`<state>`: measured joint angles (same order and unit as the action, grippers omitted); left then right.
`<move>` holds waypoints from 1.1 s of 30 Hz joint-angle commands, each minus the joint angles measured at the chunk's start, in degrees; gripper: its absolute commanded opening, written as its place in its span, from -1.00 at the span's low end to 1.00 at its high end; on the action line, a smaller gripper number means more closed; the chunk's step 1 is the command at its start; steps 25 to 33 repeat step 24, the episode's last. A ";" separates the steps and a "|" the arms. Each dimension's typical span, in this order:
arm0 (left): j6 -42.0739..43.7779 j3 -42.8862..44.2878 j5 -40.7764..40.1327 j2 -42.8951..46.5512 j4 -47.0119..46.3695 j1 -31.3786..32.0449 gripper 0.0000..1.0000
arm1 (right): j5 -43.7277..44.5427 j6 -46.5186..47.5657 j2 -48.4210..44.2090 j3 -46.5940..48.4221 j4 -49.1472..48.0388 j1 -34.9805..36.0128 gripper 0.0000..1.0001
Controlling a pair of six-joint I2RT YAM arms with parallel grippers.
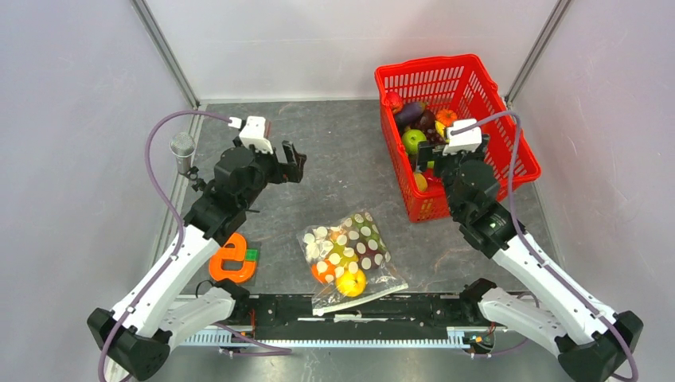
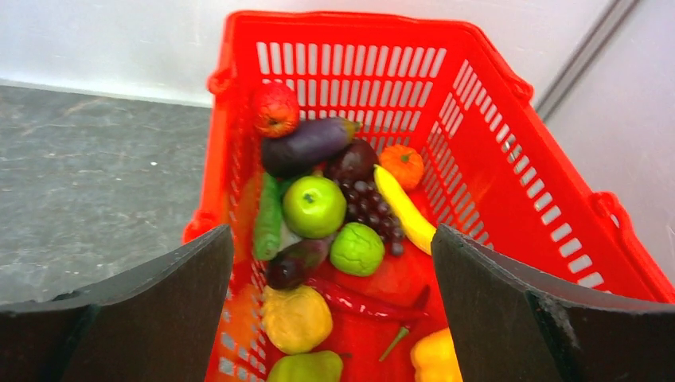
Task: Place the food in the zip-top bag and seal the zipper
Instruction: Reset both arms
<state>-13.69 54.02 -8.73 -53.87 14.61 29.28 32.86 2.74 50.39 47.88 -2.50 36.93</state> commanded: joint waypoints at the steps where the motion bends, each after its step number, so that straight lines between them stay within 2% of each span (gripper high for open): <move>1: -5.76 3.38 -9.46 2.06 0.39 -0.18 1.00 | -3.97 -4.43 0.32 2.87 5.79 -6.21 0.96; 4: -5.40 2.57 -14.61 2.32 -0.83 -0.14 1.00 | -9.62 -6.14 0.88 3.99 7.96 -13.89 0.96; 7: -4.85 3.48 -15.73 1.12 -0.97 -0.18 1.00 | -18.53 -6.24 0.86 4.59 8.03 -20.49 0.96; 15: -5.29 4.81 -19.58 -0.82 -0.90 -0.17 1.00 | -36.13 -6.63 -0.50 1.99 4.96 -21.90 0.96; 24: -4.58 4.34 -20.10 -0.97 -2.14 -0.18 1.00 | -36.19 -6.04 -4.85 -0.77 3.34 -21.90 0.96; 33: -4.58 4.34 -20.10 -0.97 -2.14 -0.18 1.00 | -36.19 -6.04 -4.85 -0.77 3.34 -21.90 0.96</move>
